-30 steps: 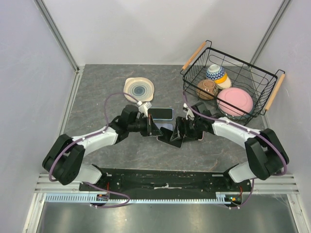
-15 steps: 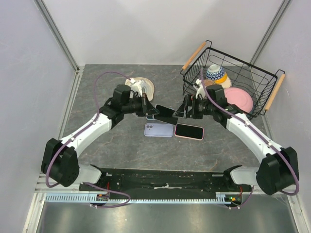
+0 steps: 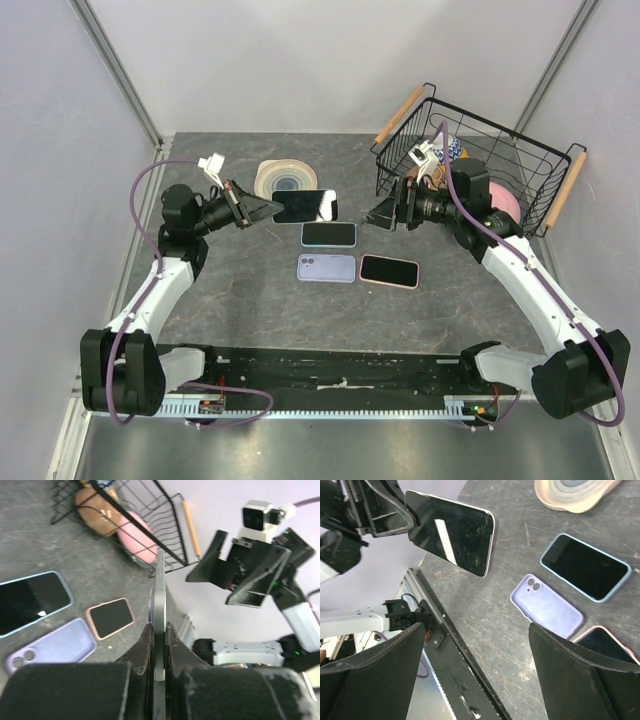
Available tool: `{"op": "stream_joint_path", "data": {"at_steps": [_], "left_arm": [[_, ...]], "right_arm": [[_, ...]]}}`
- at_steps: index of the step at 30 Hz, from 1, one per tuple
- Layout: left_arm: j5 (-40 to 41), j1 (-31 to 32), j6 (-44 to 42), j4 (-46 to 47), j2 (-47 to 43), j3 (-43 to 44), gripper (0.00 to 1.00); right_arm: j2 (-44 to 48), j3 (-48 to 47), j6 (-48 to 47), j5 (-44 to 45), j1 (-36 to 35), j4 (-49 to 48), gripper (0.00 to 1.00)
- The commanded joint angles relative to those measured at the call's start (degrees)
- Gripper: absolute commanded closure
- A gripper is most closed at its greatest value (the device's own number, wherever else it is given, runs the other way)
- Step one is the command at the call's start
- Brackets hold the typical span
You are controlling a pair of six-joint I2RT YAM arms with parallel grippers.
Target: Put the phone into the phone case
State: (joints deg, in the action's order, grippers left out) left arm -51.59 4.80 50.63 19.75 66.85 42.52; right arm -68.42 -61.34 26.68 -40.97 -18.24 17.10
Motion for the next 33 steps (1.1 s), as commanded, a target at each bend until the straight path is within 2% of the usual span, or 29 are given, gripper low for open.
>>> {"op": "stream_joint_path", "data": {"at_steps": [1, 8, 19, 21, 22, 33], "left_arm": [[-10.62, -1.02, 15.80, 23.12, -0.93, -2.00, 0.98], [-11.95, -1.11, 18.27, 27.53, -1.02, -2.80, 0.98], [-13.45, -1.11, 22.58, 33.51, 0.21, -3.94, 0.98], [-13.62, -1.02, 22.76, 34.12, 0.21, -4.20, 0.98], [-13.53, -1.02, 22.93, 34.39, 0.21, -4.29, 0.98], [-12.92, -1.02, 25.31, 37.82, 1.18, -5.17, 0.98]], "right_arm": [[0.92, -0.27, 3.98, -5.95, 0.05, -9.08, 0.09], [0.31, 2.36, 10.49, -8.69, 0.05, -18.06, 0.12], [-2.41, 3.95, 15.24, -9.48, -2.32, -25.88, 0.20], [-3.29, 3.69, 15.95, -9.39, -3.55, -27.47, 0.26], [-3.56, 3.60, 16.39, -9.22, -4.17, -27.91, 0.33], [-6.73, 3.24, 20.26, -8.51, -9.62, -34.15, 0.51]]}}
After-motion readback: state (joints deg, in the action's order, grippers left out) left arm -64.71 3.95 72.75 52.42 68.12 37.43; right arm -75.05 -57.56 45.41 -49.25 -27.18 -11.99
